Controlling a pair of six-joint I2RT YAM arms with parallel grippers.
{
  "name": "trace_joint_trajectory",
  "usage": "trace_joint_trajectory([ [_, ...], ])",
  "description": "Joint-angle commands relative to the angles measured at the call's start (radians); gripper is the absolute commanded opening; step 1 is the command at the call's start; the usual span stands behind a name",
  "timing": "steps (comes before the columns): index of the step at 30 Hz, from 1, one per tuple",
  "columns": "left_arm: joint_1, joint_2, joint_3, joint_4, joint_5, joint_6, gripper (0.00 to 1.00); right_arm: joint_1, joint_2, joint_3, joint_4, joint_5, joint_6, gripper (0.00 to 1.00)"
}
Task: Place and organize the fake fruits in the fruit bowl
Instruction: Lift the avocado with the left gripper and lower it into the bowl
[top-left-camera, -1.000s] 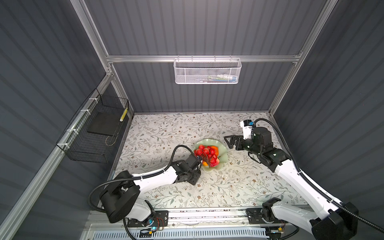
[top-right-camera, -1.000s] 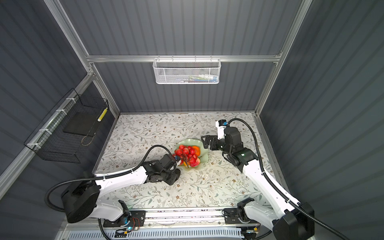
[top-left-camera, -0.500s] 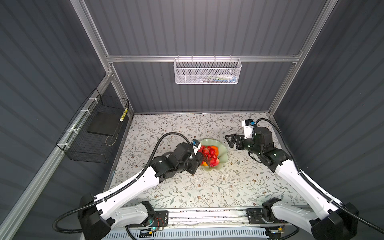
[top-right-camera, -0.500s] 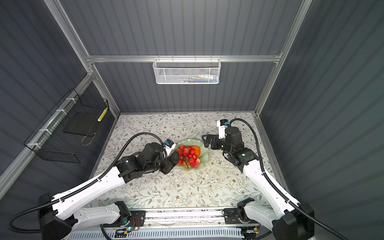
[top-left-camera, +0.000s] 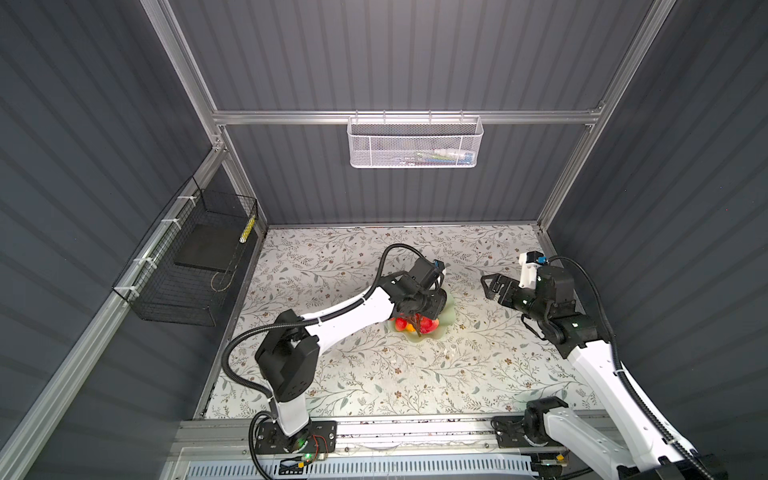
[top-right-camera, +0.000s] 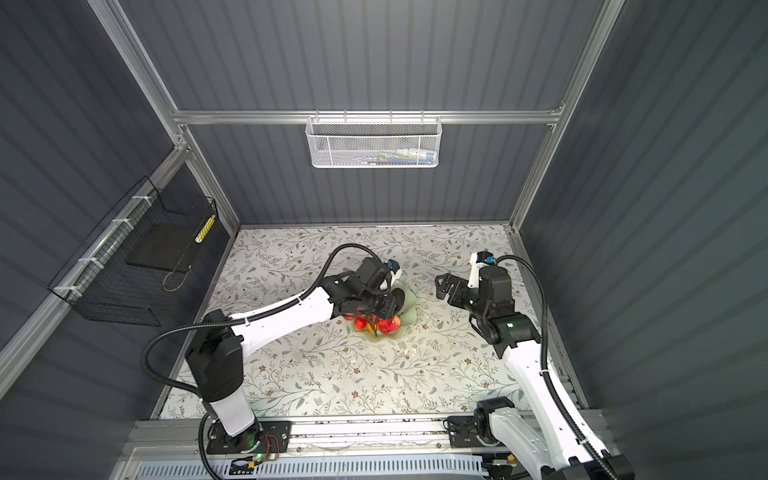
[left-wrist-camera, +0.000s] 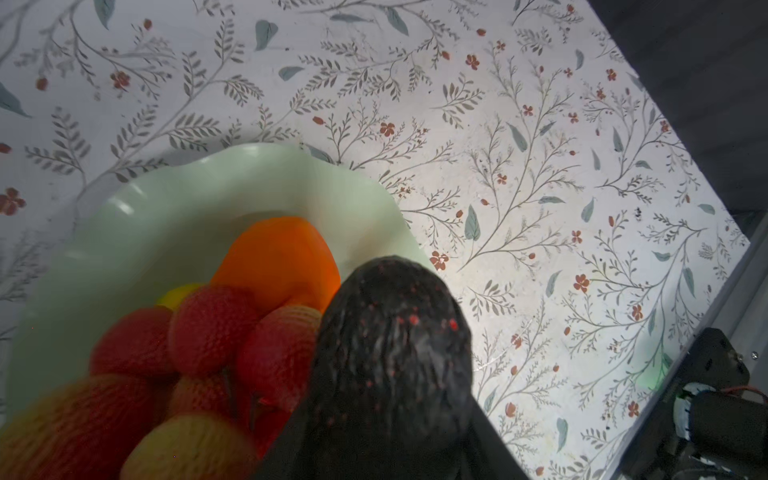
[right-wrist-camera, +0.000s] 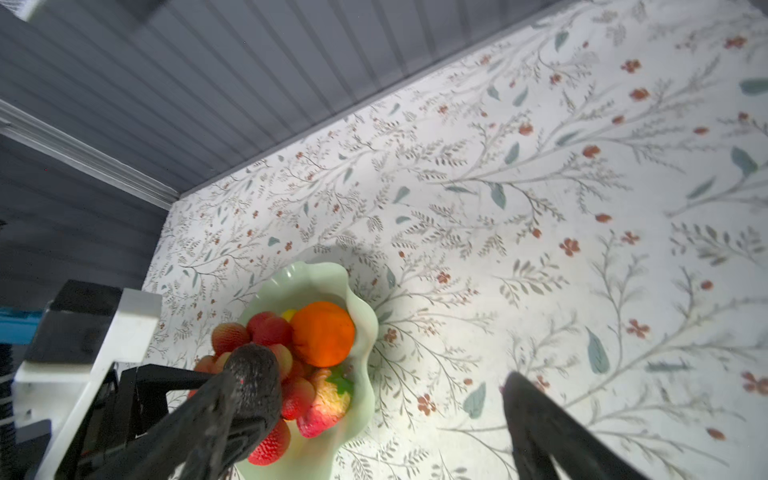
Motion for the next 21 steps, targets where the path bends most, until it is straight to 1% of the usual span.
trace_joint_trajectory([
  [1,-0.015,0.033,0.048,0.028,-0.015,-0.081,0.39,-0.03,-0.02,-0.024,-0.018,-0.063,0.018,0.99],
  [7,-0.015,0.116,0.081,0.068,-0.011,-0.143,0.44,-0.059,-0.017,-0.051,0.016,-0.118,0.028,0.99],
  [10,-0.015,0.154,0.114,0.034,-0.03,-0.16,0.52,-0.069,-0.018,-0.056,0.021,-0.13,0.025,0.99],
  [11,-0.015,0.163,0.123,0.018,-0.048,-0.169,0.56,-0.073,-0.019,-0.057,0.021,-0.133,0.022,0.99],
  [13,-0.015,0.176,0.134,-0.001,-0.059,-0.176,0.62,-0.081,-0.024,-0.06,0.021,-0.14,0.022,0.99],
  [15,-0.016,0.18,0.137,-0.006,-0.062,-0.183,0.68,-0.087,-0.03,-0.063,0.022,-0.143,0.02,0.99],
  [19,-0.016,0.153,0.133,0.011,-0.068,-0.182,0.72,-0.095,-0.034,-0.066,0.024,-0.145,0.016,0.99],
  [21,-0.016,0.114,0.121,0.052,-0.067,-0.168,0.75,-0.097,-0.035,-0.065,0.026,-0.145,0.009,0.99],
])
